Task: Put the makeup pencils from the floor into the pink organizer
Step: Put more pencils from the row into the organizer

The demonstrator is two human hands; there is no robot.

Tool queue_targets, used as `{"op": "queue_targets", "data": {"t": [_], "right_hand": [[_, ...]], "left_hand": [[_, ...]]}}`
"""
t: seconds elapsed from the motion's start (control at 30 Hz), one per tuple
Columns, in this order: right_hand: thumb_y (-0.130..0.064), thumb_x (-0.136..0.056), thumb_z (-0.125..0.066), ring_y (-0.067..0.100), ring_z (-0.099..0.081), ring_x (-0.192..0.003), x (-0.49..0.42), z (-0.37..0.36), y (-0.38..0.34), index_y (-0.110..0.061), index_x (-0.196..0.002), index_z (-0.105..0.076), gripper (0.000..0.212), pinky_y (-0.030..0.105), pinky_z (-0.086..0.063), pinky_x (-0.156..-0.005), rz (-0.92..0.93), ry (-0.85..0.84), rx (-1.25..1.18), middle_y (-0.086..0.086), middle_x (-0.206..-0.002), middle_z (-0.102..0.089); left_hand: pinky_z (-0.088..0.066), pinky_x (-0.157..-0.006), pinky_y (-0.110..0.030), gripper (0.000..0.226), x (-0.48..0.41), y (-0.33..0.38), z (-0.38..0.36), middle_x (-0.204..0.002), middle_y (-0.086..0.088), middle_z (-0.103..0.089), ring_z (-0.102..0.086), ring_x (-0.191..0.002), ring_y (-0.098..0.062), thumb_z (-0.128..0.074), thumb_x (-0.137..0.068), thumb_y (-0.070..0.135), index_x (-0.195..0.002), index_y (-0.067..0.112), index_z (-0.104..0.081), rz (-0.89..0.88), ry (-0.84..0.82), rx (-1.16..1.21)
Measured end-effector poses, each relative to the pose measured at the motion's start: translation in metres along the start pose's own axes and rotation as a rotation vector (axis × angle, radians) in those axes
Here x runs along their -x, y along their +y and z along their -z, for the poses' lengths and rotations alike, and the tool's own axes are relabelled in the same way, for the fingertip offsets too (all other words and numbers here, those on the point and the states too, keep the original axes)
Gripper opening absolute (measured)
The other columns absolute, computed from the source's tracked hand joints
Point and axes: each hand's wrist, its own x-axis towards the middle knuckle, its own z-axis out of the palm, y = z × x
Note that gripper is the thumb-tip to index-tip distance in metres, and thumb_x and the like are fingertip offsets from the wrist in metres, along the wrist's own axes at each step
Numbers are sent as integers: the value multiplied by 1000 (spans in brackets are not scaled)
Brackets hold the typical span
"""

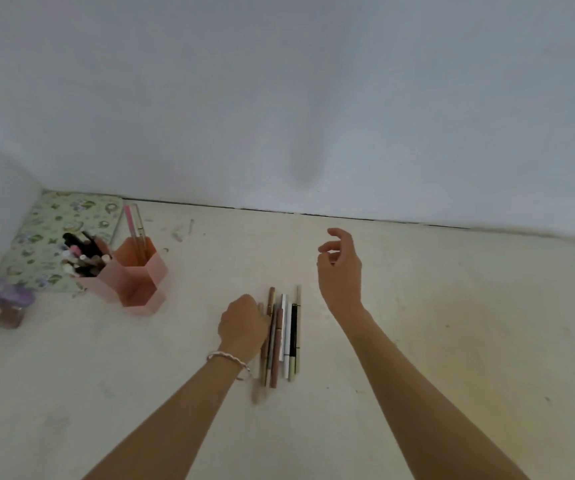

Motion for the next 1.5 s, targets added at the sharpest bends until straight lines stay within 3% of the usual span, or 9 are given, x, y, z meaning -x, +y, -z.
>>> {"op": "queue_targets", "data": {"t": [0.1, 0.2, 0.33, 0.63, 0.77, 0.9, 1.0, 1.2, 1.5], "right_hand": [[-6, -92, -48, 5, -51, -53, 4, 0, 16, -20, -121, -52, 33, 18, -44, -47, -68, -76, 109, -9, -73, -56], [-8, -92, -50, 10, -51, -59, 6, -6, 26, -12, -120, -53, 29, 23, -43, -52, -173, -260, 270, -6, -71, -52], [-17, -94, -51, 24, -57, -77, 11, -22, 26, -6, -113, -49, 22, 28, -39, -63, -199, -396, 472, 7, -91, -58], [-5, -89, -46, 25, -52, -79, 2, -26, 10, -4, -89, -51, 5, 30, -37, -65, -10, -377, 679, 10, -90, -55], [-10, -83, -55, 25, -57, -78, -35, -7, -45, -6, -88, -61, 8, 30, -41, -68, 39, -55, 420, 7, -85, -64], [-9, -84, -57, -4, -55, -59, -41, -10, -103, -13, -87, -62, 7, 5, -38, -54, 87, 64, -48, -8, -70, -60], [-7, -87, -57, -8, -52, -56, -27, -25, -128, -14, -89, -62, 8, 3, -39, -55, 143, 57, -209, -10, -70, -59], [-8, -90, -58, 1, -55, -66, 5, -67, -134, -19, -91, -60, 11, 8, -42, -63, 210, -46, -252, -9, -78, -63], [-8, -94, -56, 1, -57, -82, 31, -145, -156, -14, -100, -61, 10, 9, -44, -75, 441, -134, -263, -1, -93, -63]], "left_hand": [[-38, -54, -24, 38, -8, -1, 13, -73, -14, -66, -63, -64, -23, -58, -93, 22, -59, 13, -45, -22, -13, 88], [-47, -67, -25, 12, -21, 4, 47, -78, -4, -63, -60, -68, -19, -66, -86, 21, -83, 9, -63, -31, 63, 230], [-58, -76, -39, 24, -25, 18, 109, -75, 8, -63, -69, -75, -21, -68, -81, 11, -100, 19, -56, -172, 287, 550], [-46, -62, -3, 27, 1, 8, 172, -86, 3, -66, -64, -70, 2, -64, -90, 10, -116, 17, -59, -394, 643, 564], [-47, -62, -4, 20, -6, -26, 208, -90, 6, -64, -63, -68, 5, -58, -94, 17, -114, 16, -58, -385, 901, 546], [-49, -66, -9, 19, -17, -50, 222, -94, 1, -67, -66, -75, -10, -56, -96, 16, -115, 15, -56, -349, 942, 427], [-54, -75, -31, 17, -28, -59, 215, -95, -4, -68, -66, -81, -19, -56, -97, 15, -114, 13, -57, -355, 927, 306], [-41, -91, -43, 19, -46, -77, 205, -108, -10, -67, -55, -108, -31, -54, -93, 22, -107, 16, -65, -156, 810, -159], [-40, -95, -42, 40, -21, -103, 236, -115, -4, -64, -51, -112, -29, -55, -87, 11, -126, 15, -55, -171, 903, 137]]}}
